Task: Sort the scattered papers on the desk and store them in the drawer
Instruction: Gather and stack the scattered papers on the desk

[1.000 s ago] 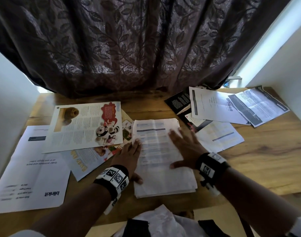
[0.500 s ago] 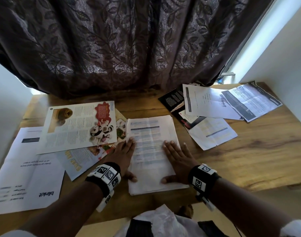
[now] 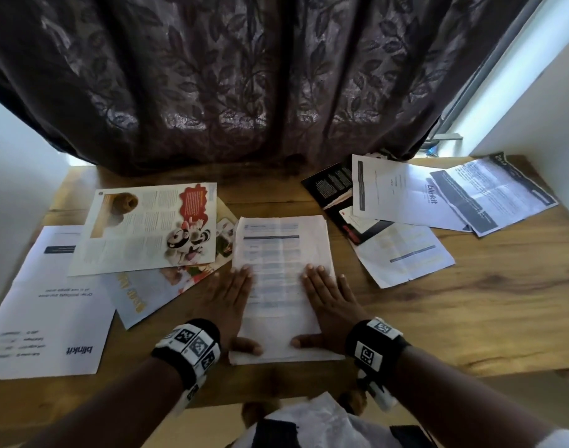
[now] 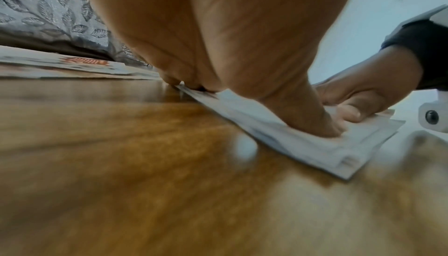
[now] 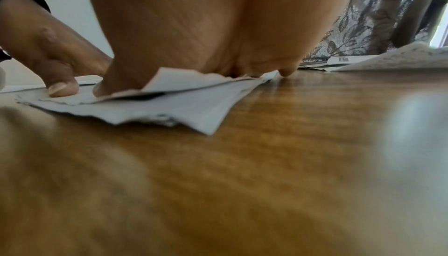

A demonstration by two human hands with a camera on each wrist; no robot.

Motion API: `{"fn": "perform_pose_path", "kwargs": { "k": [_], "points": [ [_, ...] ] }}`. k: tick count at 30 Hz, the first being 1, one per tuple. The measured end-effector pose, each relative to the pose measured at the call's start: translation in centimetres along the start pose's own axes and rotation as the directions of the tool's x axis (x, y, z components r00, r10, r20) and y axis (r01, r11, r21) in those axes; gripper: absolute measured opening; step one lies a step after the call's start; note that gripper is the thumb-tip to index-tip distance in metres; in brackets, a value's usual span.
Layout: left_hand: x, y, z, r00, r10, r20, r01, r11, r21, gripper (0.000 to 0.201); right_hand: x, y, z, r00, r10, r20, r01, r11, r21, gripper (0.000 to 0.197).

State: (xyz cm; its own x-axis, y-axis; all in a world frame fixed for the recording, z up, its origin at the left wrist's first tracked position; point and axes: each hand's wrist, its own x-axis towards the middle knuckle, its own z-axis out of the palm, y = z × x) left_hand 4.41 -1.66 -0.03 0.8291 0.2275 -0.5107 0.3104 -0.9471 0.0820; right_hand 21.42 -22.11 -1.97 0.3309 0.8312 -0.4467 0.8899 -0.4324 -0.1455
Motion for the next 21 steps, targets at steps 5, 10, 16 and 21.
{"fn": "perform_pose_path", "kwargs": {
  "k": [5,10,16,21],
  "points": [
    [1.5,2.6,-3.6,0.987,-0.101,-0.124,0.109,0.993,0.056,0.135,-0.6,1.8,-1.4,0.994,-0.092,-0.065,0.087,0.994,-0.065,0.129],
    [5.6,6.8,-6.9,0.919,-0.068,-0.387,0.008,0.988,-0.156,0.092,-2.2,8.5,-4.9,0.982,0.019,-0.187,-0.014,1.0,0.027,0.11],
    [13.1,14.0,-11.8,0.881,0.031,-0.471,-0.139,0.971,-0.197,0.064,-4.1,24.3,-7.6,0.888,0.327,-0.322,-0.3,0.945,0.131,0.096],
    [18.4,19.6,-15.3,0.863,0.086,-0.498,-0.199,0.963,-0.179,0.049,-4.8,35.7,-8.8,0.772,0.548,-0.321,-0.48,0.835,0.27,0.088]
  ]
}}
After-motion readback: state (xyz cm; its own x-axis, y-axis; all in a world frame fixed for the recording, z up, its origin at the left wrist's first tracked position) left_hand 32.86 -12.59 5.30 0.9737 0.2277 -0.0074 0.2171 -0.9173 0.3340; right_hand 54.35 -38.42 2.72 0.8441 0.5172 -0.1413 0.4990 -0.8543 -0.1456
